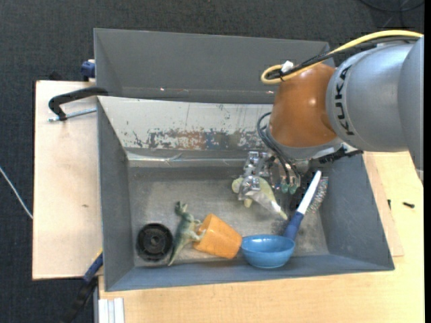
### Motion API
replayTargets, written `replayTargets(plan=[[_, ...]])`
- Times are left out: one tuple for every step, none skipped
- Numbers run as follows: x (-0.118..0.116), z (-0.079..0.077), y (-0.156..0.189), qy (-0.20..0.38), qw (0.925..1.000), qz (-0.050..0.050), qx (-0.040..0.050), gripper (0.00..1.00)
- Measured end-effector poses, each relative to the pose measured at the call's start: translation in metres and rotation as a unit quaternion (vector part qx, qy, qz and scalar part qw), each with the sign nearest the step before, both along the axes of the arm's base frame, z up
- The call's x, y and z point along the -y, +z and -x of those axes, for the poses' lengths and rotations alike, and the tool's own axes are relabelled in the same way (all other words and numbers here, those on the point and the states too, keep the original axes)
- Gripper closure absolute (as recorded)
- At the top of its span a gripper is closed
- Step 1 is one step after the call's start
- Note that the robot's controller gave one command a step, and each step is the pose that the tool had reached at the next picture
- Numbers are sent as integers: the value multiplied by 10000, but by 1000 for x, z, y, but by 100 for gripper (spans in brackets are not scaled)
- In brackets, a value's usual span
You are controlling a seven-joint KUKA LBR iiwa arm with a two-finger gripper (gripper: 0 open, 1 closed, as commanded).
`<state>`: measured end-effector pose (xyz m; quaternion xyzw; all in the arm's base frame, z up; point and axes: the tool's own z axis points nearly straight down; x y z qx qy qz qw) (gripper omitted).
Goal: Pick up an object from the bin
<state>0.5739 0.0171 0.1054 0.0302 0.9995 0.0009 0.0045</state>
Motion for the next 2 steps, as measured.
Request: replayTargets(plan=[[-1,-2,48,0,10000,-1,10,100],[-1,-4,79,1,10000,-1,6,100]])
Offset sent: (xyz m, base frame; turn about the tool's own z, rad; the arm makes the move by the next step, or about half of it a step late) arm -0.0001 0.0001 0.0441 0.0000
